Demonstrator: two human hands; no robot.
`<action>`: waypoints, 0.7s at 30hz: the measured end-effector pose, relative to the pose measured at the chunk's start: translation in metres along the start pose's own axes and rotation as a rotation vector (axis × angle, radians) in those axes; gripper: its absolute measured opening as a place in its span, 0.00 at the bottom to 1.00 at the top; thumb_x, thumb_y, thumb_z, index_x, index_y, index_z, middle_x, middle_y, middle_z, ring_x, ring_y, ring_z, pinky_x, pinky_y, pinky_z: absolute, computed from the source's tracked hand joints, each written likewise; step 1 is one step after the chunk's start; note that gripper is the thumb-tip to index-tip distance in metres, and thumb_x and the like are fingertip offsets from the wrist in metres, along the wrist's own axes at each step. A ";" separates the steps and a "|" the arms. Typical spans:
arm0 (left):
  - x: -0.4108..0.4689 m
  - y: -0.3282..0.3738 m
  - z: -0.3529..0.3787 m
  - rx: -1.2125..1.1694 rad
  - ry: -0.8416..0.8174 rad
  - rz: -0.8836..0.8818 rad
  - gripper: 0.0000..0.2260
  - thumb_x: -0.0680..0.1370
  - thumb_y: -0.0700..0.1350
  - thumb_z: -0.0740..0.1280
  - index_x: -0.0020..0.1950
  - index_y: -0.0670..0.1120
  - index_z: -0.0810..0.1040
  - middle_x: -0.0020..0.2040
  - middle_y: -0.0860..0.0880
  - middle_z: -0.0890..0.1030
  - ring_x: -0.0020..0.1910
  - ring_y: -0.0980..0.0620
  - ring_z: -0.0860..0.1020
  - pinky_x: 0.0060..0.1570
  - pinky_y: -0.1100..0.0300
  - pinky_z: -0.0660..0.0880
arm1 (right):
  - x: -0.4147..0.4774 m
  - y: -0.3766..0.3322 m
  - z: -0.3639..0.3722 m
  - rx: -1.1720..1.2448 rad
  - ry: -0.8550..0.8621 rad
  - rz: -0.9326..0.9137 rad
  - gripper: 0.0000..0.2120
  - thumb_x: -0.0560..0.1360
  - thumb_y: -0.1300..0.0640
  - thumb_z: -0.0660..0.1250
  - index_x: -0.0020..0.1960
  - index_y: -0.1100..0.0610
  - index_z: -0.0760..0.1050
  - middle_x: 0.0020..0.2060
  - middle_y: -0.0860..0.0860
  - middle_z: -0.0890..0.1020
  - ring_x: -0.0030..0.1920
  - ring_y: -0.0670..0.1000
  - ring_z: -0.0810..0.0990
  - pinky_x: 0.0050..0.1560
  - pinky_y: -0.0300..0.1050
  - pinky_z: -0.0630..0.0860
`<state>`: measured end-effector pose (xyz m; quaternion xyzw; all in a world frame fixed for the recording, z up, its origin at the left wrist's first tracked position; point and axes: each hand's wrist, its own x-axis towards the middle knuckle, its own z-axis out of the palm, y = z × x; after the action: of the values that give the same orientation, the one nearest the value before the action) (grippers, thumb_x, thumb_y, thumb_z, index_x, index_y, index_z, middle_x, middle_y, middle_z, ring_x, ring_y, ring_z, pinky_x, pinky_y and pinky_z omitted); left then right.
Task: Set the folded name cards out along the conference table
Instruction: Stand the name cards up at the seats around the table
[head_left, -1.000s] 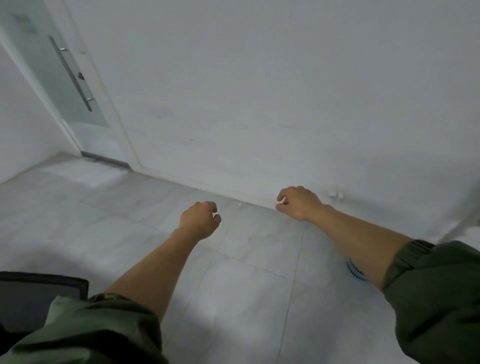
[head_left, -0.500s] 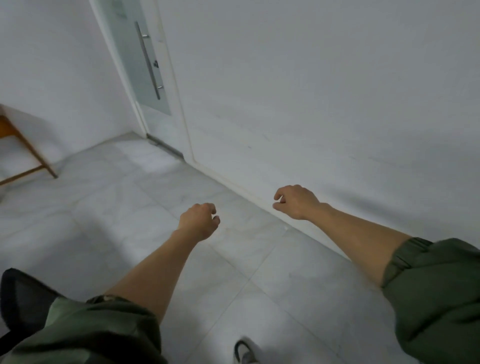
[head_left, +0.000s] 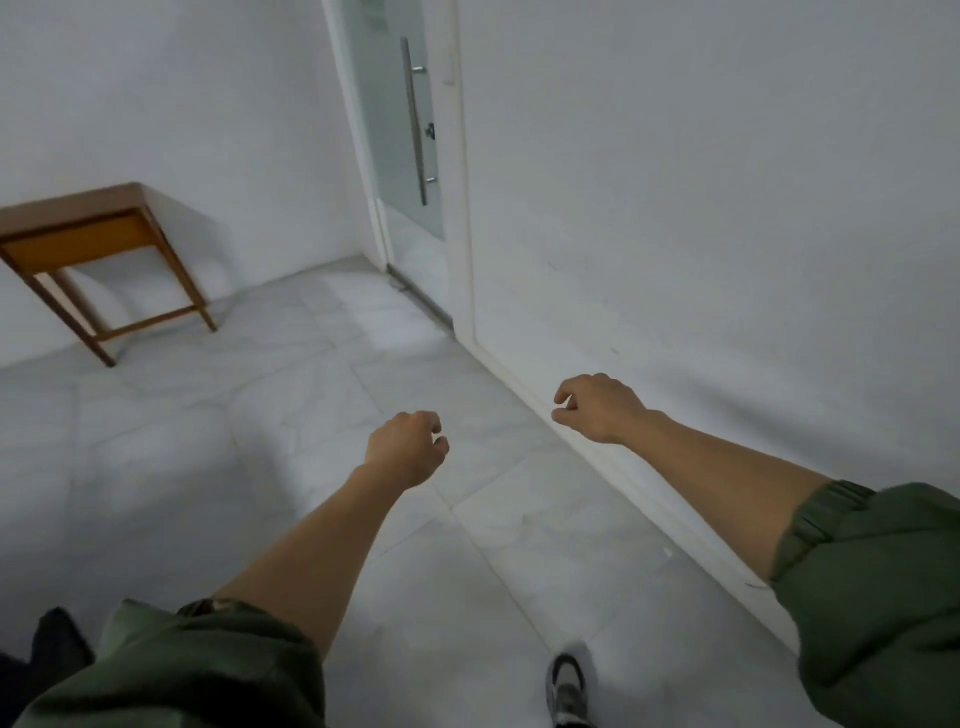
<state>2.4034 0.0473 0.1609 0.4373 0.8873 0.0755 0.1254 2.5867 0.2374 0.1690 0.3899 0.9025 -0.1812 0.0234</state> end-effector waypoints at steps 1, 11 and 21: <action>0.015 -0.011 -0.002 -0.007 0.005 -0.025 0.16 0.79 0.53 0.61 0.65 0.49 0.74 0.60 0.44 0.77 0.58 0.44 0.76 0.55 0.53 0.72 | 0.023 -0.008 0.003 -0.002 -0.010 -0.018 0.17 0.76 0.46 0.65 0.63 0.51 0.76 0.57 0.50 0.81 0.57 0.54 0.78 0.57 0.47 0.74; 0.173 -0.143 -0.054 -0.086 0.097 -0.396 0.16 0.79 0.52 0.61 0.65 0.50 0.75 0.60 0.44 0.78 0.60 0.44 0.75 0.55 0.53 0.72 | 0.291 -0.145 0.007 -0.046 -0.119 -0.327 0.17 0.76 0.45 0.66 0.62 0.51 0.77 0.57 0.51 0.81 0.55 0.54 0.79 0.56 0.48 0.76; 0.236 -0.312 -0.085 -0.141 0.143 -0.749 0.15 0.78 0.52 0.62 0.63 0.49 0.76 0.59 0.43 0.79 0.57 0.42 0.77 0.53 0.53 0.74 | 0.451 -0.355 0.059 -0.147 -0.290 -0.684 0.18 0.76 0.46 0.66 0.63 0.51 0.76 0.56 0.50 0.82 0.56 0.53 0.79 0.57 0.49 0.76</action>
<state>2.0044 0.0441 0.1299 0.0668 0.9847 0.1158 0.1118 2.0149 0.3070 0.1410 0.0337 0.9784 -0.1669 0.1171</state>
